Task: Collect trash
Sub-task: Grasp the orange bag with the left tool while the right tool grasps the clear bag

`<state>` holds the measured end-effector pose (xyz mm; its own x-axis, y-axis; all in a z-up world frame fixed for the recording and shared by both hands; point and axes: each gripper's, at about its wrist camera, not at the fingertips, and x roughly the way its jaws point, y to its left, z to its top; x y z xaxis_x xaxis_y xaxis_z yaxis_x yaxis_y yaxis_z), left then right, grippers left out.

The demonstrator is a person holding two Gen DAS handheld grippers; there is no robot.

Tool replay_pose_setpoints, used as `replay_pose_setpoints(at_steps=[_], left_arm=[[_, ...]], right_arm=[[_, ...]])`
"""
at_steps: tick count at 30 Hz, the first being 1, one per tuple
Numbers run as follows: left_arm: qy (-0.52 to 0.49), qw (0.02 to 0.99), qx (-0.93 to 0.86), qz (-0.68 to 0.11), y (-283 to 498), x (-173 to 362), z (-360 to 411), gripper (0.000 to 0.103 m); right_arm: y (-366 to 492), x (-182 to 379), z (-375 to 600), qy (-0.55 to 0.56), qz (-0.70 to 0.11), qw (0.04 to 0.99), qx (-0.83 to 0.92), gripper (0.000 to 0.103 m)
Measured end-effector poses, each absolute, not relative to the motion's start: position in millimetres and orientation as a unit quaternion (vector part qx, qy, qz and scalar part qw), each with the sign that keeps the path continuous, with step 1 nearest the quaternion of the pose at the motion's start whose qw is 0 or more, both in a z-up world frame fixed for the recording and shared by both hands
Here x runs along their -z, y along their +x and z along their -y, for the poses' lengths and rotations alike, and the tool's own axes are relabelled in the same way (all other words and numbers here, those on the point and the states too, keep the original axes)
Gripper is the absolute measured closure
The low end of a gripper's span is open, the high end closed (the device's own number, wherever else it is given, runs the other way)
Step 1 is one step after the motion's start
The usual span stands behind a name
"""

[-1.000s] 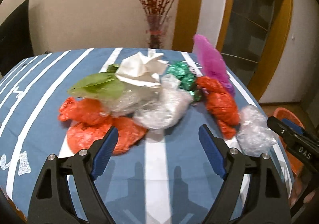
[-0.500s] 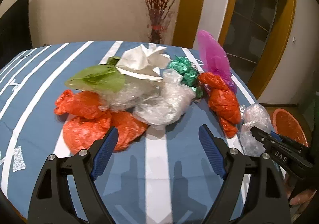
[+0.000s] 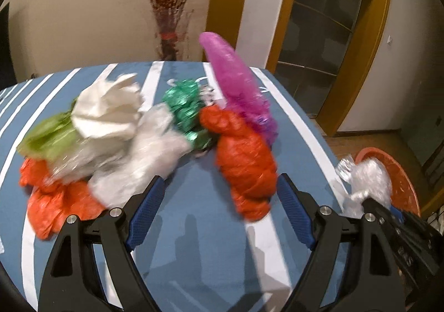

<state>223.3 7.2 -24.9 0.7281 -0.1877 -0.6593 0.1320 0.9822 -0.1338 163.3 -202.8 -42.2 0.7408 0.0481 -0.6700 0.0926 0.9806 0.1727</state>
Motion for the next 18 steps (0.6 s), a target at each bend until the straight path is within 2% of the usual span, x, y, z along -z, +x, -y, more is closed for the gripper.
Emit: replay_pose_setpoints(at_steps=[11, 14, 18], left_arm=[[-0.033, 0.911, 0.074, -0.404, 274.1, 43.2, 23.7, 0.024], [-0.044, 0.907, 0.077, -0.413, 278.3, 47.3, 25.3, 0.031], [-0.053, 0.899, 0.091, -0.425, 282.3, 52.3, 24.4, 0.05]], right_arm=[[155.9, 48.2, 221.4, 0.116, -0.361, 0.925, 0.02, 0.079], [155.5, 50.0, 223.7, 0.119, -0.364, 0.924, 0.023, 0.079], [155.1, 50.9, 225.2, 0.12, -0.364, 0.923, 0.023, 0.079]])
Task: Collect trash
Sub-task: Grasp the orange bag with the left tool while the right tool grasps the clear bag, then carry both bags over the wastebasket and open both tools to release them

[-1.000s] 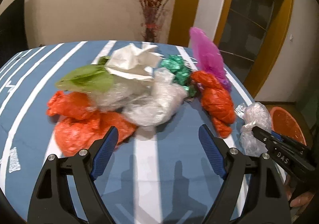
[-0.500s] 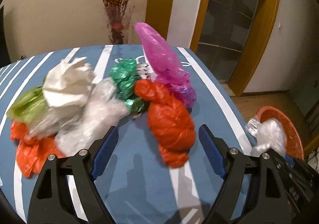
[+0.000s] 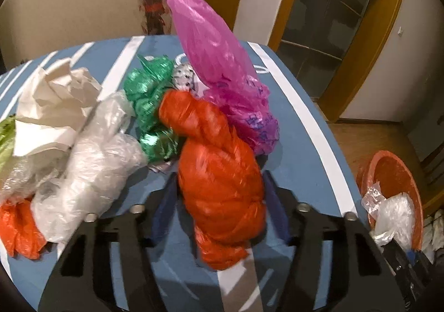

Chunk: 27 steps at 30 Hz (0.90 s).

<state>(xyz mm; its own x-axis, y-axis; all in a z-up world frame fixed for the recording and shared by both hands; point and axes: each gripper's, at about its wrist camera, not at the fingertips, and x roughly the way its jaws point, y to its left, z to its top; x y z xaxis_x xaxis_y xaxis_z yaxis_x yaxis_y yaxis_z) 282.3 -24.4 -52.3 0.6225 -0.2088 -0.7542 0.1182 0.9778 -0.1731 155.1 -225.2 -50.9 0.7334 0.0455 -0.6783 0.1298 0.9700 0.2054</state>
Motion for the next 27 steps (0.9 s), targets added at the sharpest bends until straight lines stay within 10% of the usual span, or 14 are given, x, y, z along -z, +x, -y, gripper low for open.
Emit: replay_pose_setpoints(at_steps=[27], left_arm=[[-0.039, 0.912, 0.17, -0.371, 200.0, 6.9, 24.5, 0.06]], right_arm=[[111.0, 11.0, 225.5, 0.102, -0.316, 0.942, 0.038, 0.079]])
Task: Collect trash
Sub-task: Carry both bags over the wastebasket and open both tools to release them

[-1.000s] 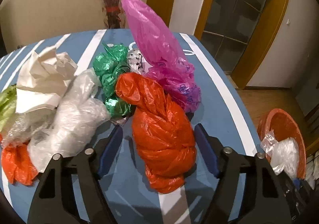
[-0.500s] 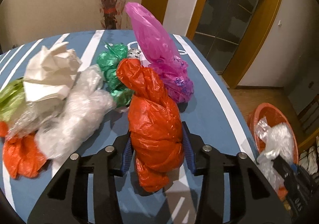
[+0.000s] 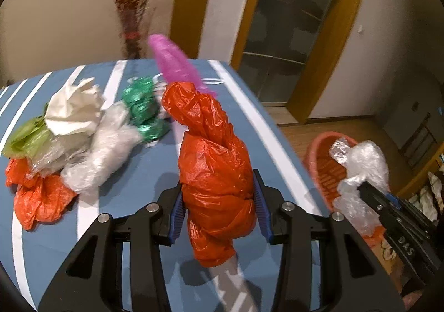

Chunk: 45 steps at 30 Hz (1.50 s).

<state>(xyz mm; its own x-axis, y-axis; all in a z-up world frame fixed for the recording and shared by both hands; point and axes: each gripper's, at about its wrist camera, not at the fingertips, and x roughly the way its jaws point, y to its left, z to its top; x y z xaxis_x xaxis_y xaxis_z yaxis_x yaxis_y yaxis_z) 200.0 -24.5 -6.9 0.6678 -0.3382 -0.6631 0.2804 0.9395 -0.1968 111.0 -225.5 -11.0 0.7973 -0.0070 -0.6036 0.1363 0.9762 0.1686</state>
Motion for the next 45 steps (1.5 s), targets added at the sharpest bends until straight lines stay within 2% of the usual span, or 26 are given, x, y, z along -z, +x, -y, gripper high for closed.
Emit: replay_pose_setpoints(at_steps=[22, 45], left_arm=[[0.019, 0.886, 0.297, -0.356, 174.3, -4.8, 150.9, 0.06], [0.044, 0.86, 0.343, -0.375, 184.4, 14.8, 215.2, 0.059]], right_arm=[[77.1, -1.2, 313.7, 0.151, -0.285, 0.939, 0.118, 0.079], [79.3, 17.3, 375.8, 0.183, -0.281, 0.929, 0.159, 0.079]])
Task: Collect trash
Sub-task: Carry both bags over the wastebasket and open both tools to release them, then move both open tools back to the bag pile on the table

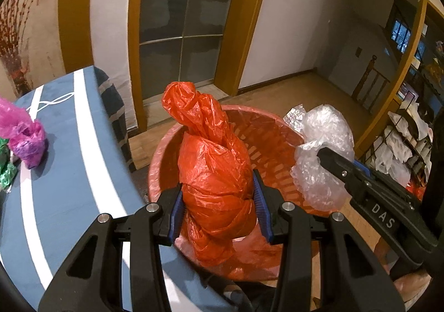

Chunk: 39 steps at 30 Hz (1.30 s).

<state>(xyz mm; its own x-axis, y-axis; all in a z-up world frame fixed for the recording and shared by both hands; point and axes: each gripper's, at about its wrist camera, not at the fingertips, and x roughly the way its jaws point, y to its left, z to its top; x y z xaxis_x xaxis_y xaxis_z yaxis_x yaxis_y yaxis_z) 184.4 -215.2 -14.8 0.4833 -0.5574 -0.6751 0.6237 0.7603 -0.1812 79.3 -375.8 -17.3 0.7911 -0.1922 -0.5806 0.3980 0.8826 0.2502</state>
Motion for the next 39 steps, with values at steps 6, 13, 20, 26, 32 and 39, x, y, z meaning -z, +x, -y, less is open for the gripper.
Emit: replay_pose_setpoints(at_steps=[6, 13, 20, 26, 32, 39], left_arm=[[0.044, 0.857, 0.344, -0.38, 189.6, 17.5, 225.0, 0.059], [0.039, 0.855, 0.334, -0.393, 192.8, 24.0, 223.1, 0.051], [0.038, 0.863, 0.308, -0.399, 197.0, 27.9, 209.2, 0.045], [0.037, 0.872, 0.281, -0.4, 197.9, 31.2, 189.0, 0.042], [0.034, 0.876, 0.261, -0.403, 202.4, 34.0, 166.9, 0.042], [0.024, 0.883, 0.241, -0.402, 202.9, 33.9, 139.2, 0.039]], right_arm=[[78.3, 21.2, 382.9, 0.193, -0.281, 0.926, 0.164, 0.075], [79.3, 24.9, 385.8, 0.207, -0.282, 0.922, 0.165, 0.061], [78.3, 25.1, 386.4, 0.205, -0.28, 0.922, 0.174, 0.051], [76.8, 25.2, 385.3, 0.202, -0.281, 0.921, 0.176, 0.049], [80.5, 22.6, 372.7, 0.19, -0.286, 0.924, 0.166, 0.049], [88.2, 17.6, 351.2, 0.174, -0.291, 0.929, 0.146, 0.049]])
